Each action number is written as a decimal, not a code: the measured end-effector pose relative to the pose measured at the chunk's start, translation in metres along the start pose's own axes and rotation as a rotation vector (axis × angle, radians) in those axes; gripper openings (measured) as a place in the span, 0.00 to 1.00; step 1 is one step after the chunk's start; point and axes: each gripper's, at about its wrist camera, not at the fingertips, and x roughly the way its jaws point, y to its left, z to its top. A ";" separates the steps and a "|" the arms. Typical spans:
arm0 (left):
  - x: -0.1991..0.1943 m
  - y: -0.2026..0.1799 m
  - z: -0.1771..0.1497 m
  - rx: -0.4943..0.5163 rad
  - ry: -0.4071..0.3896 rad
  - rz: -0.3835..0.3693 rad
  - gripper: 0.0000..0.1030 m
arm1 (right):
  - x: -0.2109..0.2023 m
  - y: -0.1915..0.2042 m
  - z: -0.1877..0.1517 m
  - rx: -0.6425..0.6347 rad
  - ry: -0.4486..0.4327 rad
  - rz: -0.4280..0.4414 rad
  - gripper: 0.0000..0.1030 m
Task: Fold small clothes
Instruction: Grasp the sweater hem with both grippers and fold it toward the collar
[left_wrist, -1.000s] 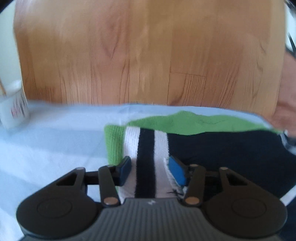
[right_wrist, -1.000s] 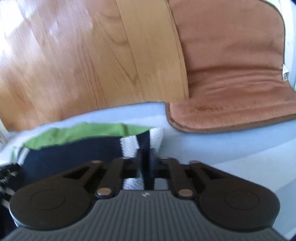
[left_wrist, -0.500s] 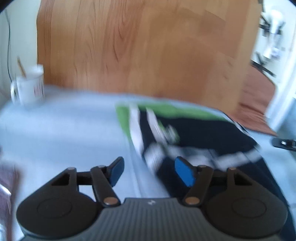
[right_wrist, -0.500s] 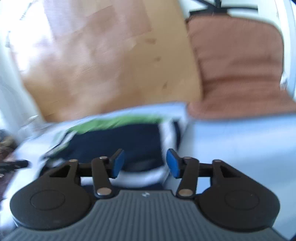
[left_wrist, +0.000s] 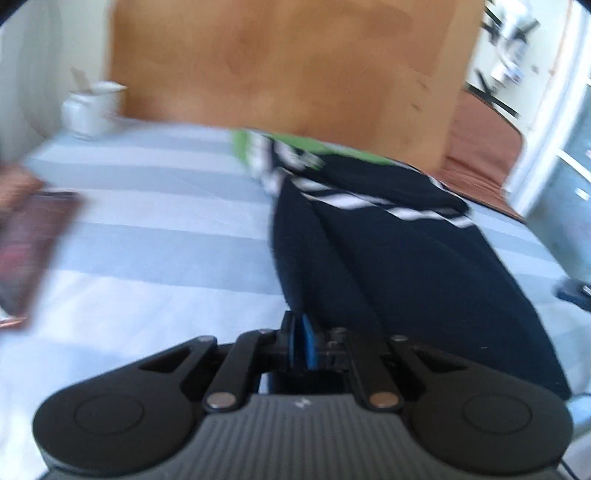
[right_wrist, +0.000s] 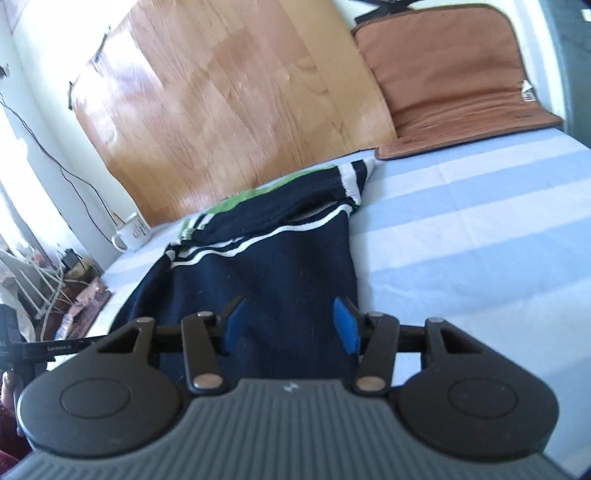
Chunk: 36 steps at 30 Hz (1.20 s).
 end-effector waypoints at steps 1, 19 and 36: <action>-0.011 0.008 -0.003 -0.017 -0.008 0.008 0.07 | -0.006 0.001 -0.005 0.002 -0.006 0.007 0.53; -0.034 0.004 -0.065 -0.134 0.113 -0.079 0.12 | -0.038 -0.026 -0.078 0.100 0.057 -0.012 0.54; -0.052 0.051 -0.008 -0.502 0.004 -0.264 0.09 | -0.031 -0.021 -0.019 0.193 -0.018 0.224 0.09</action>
